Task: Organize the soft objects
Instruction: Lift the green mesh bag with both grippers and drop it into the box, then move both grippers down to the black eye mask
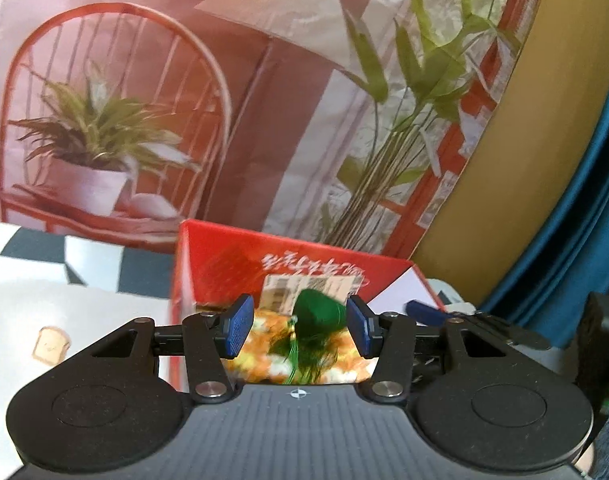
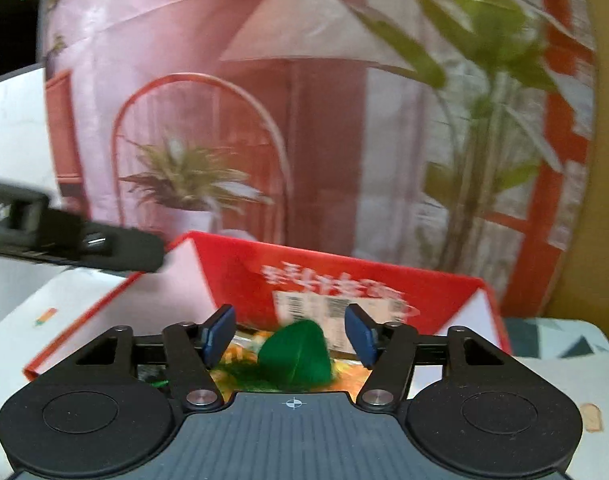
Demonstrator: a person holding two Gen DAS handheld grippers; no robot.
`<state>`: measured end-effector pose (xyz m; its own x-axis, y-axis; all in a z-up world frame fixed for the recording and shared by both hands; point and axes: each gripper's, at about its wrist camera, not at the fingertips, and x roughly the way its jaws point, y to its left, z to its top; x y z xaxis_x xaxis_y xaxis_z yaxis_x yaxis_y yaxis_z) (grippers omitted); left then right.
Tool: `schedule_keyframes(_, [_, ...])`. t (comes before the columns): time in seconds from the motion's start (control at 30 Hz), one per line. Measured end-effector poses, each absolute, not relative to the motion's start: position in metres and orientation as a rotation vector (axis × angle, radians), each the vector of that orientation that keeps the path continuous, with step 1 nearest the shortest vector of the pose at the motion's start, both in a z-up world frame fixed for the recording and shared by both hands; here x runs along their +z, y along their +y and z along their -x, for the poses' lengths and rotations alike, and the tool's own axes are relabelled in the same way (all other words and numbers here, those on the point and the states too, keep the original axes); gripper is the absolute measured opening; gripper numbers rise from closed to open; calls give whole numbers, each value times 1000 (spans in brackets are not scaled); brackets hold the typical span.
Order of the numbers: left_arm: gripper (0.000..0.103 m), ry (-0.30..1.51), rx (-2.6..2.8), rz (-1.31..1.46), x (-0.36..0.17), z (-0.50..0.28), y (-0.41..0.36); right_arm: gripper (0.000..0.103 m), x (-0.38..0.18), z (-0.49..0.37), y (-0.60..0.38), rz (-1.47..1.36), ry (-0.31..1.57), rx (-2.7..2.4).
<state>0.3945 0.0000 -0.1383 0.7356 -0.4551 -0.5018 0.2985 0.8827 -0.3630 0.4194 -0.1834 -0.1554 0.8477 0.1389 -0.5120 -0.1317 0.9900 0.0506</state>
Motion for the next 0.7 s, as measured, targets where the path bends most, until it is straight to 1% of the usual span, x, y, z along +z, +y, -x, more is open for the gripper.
schedule_keyframes(0.2, [53, 615, -392, 235, -134, -356, 15, 57, -148, -383, -197, -57, 509, 160])
schedule_keyframes(0.4, [53, 624, -362, 255, -136, -311, 22, 57, -141, -320, -194, -59, 452, 200])
schedule_keyframes(0.53, [53, 653, -349, 275, -148, -283, 23, 57, -150, -282, -193, -47, 442, 234])
schedule_keyframes(0.7, [53, 708, -309, 295, -171, -260, 23, 57, -172, -253, -192, -28, 502, 230])
